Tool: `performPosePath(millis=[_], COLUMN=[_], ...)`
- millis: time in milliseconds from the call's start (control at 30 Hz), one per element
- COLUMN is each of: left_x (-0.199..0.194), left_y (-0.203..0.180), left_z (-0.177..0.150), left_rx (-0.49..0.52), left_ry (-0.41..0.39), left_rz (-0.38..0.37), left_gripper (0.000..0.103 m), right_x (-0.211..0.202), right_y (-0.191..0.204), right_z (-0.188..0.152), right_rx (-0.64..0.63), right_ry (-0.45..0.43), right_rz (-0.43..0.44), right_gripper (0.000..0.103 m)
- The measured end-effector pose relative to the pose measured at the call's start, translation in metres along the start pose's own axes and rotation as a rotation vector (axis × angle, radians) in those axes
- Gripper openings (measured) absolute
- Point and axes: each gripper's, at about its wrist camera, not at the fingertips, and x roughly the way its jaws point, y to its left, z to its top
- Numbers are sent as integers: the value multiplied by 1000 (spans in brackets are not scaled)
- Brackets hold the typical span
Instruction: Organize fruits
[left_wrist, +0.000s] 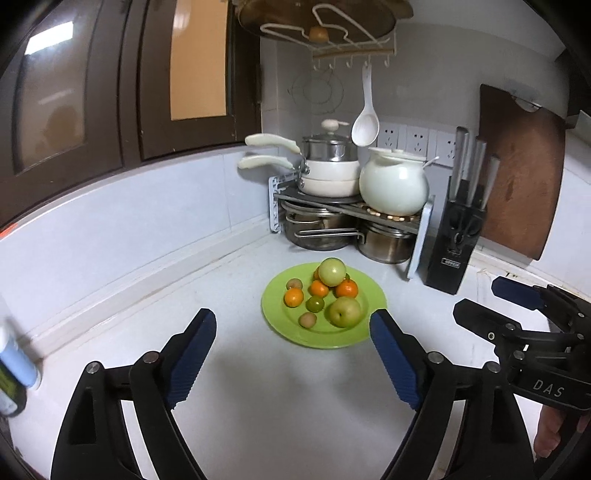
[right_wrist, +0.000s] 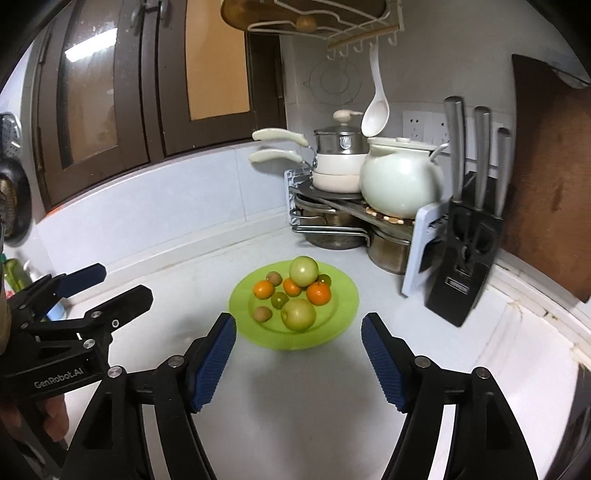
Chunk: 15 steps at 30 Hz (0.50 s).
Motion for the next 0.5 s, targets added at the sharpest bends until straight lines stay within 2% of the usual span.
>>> performPosePath(millis=[167, 500], left_x=[-32, -82], left_y=[-20, -45], left_z=[-15, -38], left_rx=[4, -3], left_ry=[-28, -38], left_rz=[34, 53], left_gripper=[95, 102], right_x=[-32, -89], right_y=[-4, -14], right_z=[-14, -38], right_rx=[-7, -14], right_ry=[-10, -46], right_rz=[4, -19], right_gripper=[72, 77])
